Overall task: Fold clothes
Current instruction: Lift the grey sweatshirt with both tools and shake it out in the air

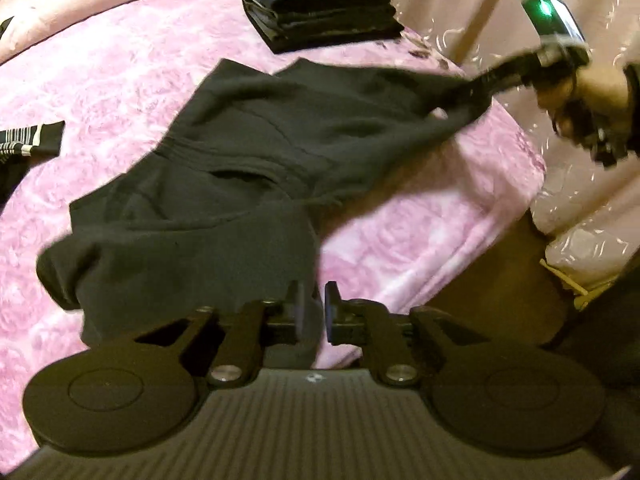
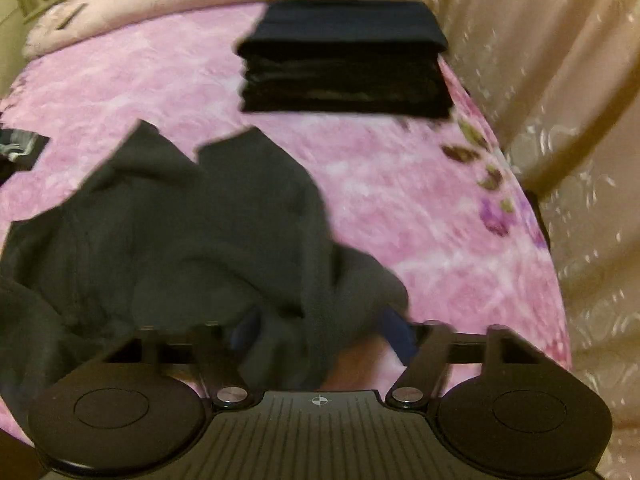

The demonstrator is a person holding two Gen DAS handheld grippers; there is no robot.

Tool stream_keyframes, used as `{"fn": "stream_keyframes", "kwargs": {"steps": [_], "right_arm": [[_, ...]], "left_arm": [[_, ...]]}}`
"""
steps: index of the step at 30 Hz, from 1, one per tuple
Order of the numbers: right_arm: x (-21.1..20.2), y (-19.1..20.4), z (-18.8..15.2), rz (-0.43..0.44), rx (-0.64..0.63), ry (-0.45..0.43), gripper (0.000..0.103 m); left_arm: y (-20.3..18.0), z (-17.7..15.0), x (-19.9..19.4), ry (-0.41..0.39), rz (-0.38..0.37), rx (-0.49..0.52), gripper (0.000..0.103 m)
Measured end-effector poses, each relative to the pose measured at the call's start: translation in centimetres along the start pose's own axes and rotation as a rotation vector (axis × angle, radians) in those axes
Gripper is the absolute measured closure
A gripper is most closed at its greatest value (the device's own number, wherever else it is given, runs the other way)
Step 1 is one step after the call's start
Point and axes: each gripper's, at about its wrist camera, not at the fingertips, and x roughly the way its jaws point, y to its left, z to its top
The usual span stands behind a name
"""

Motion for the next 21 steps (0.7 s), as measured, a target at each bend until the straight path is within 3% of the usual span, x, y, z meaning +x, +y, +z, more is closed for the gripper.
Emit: {"fn": "stream_keyframes", "kwargs": {"steps": [5, 8, 12, 15, 18, 21], "right_arm": [[1.2, 6.3, 2.9, 0.095, -0.133, -0.052, 0.034], [3.2, 10.1, 5.3, 0.163, -0.237, -0.061, 0.034], [8.2, 13.7, 9.1, 0.218, -0.429, -0.042, 0.034], [12.7, 14.9, 11.8, 0.230, -0.538, -0.001, 0.034], [16.7, 15.5, 13.7, 0.259, -0.568, 0.040, 0.033], [20.4, 15.7, 15.4, 0.299, -0.584, 0.084, 0.034]], "left_arm": [[5.6, 1.7, -0.8, -0.077, 0.070, -0.115, 0.067], [10.8, 3.0, 1.6, -0.078, 0.115, -0.203, 0.060], [17.0, 4.8, 6.8, -0.004, 0.089, -0.304, 0.058], [19.7, 5.9, 10.7, 0.066, 0.068, -0.332, 0.058], [21.1, 6.1, 14.0, 0.142, 0.031, -0.355, 0.057], [21.8, 5.9, 16.6, 0.228, 0.041, -0.346, 0.059]]}}
